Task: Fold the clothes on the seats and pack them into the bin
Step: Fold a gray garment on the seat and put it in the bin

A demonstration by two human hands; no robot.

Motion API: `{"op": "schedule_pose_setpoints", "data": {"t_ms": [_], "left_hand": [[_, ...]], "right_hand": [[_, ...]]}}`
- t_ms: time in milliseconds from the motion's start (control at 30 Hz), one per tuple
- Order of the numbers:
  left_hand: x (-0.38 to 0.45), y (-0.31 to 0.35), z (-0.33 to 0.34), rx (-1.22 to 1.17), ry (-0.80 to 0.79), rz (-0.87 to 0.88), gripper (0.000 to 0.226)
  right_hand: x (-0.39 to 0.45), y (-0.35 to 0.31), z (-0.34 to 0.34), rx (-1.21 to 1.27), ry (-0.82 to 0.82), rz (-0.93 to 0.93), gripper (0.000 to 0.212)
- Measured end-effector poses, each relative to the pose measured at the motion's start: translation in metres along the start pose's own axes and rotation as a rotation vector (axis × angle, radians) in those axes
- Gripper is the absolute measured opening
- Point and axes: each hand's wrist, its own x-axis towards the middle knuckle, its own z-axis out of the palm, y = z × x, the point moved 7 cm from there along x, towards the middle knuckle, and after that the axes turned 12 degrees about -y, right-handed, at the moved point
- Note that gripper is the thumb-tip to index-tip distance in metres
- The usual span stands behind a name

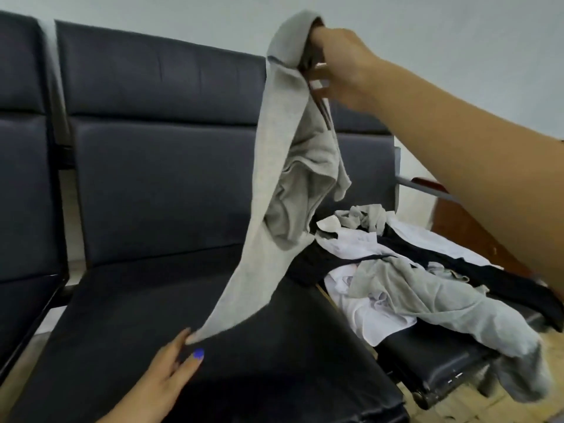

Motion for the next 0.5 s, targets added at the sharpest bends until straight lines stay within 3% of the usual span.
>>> {"op": "schedule_pose_setpoints", "data": {"t_ms": [133,267,433,500], "left_hand": [[-0.027,0.023,-0.025,-0.246,0.126,0.044,0.114],[-0.046,0.048,-0.023,-0.446,0.106,0.036,0.106],[-0.062,0.071,-0.010,-0.406,0.056,0.037,0.078],[-0.064,0.069,-0.006,-0.334,0.005,0.033,0.091]], "right_hand": [[-0.015,0.020,0.057,-0.121,-0.237,0.118,0.019],[-0.034,0.033,0.108,-0.270,-0.425,0.154,0.018],[-0.050,0.044,0.154,-0.327,-0.514,0.145,0.026],[-0.055,0.053,0.168,-0.333,-0.535,0.142,0.030]]}}
